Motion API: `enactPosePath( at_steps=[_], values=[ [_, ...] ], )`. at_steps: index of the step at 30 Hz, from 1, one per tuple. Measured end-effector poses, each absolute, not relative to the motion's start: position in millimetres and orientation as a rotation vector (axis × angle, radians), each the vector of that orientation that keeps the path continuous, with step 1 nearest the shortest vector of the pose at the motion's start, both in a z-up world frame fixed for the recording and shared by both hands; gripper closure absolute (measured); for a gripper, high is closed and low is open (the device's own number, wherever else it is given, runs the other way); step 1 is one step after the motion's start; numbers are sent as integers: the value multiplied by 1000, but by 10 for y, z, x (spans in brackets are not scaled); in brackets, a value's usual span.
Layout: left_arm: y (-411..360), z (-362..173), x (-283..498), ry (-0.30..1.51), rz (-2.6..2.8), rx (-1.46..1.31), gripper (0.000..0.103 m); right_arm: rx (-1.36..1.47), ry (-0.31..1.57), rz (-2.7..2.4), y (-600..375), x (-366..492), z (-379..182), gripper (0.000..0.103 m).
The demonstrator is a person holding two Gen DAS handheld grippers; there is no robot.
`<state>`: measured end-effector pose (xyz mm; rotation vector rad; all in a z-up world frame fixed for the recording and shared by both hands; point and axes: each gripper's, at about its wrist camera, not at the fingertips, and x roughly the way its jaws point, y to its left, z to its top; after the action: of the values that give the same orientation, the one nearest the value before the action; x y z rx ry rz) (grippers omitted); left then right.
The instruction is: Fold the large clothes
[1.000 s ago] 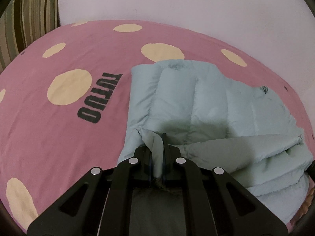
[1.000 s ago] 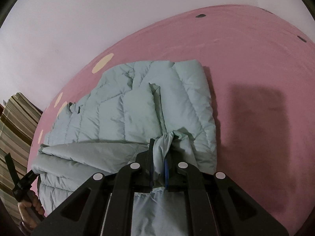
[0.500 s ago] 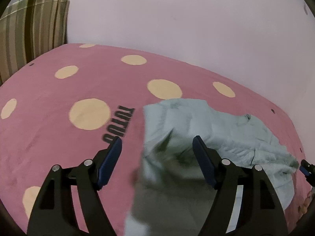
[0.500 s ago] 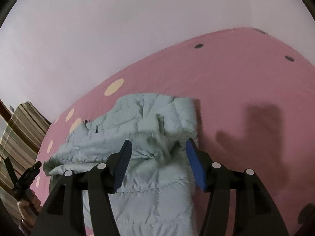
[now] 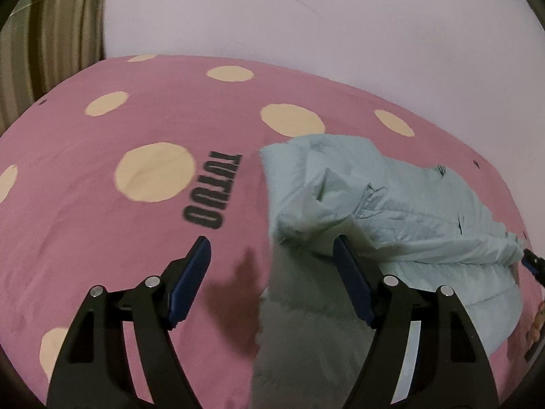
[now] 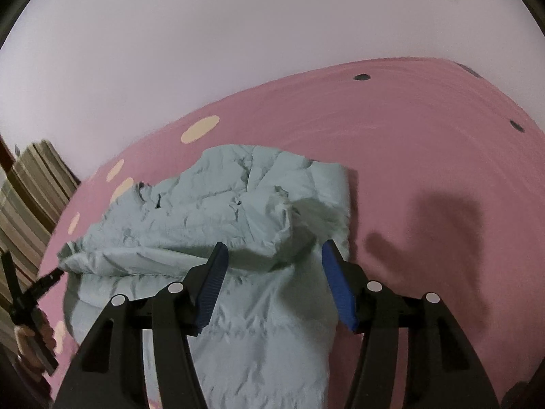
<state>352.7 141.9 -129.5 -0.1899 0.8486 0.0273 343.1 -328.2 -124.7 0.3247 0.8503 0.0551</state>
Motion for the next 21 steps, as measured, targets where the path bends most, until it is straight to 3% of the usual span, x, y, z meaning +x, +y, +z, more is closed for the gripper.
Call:
enactPosePath(
  at_steps=[5,13,16,18,21],
  values=[
    [1349,-1462,3786,903,-11,-187,30,280,895,68,-3210,3690,-1398,46],
    [1221,-1595,4049,969,-78,-99,79,254,953,84,-3173,3914,-1588,46],
    [1133,-1597,4073,966,-97,-62,94,218,967,85,-3111,3937,-1619,62],
    [1082,-1576,4061,955,-90,-34,97,211,968,88,-3081,3928,-1619,77],
    [1035,-1506,3995,921,-72,-3,99,207,951,84,-3071,3876,-1576,85]
  ],
)
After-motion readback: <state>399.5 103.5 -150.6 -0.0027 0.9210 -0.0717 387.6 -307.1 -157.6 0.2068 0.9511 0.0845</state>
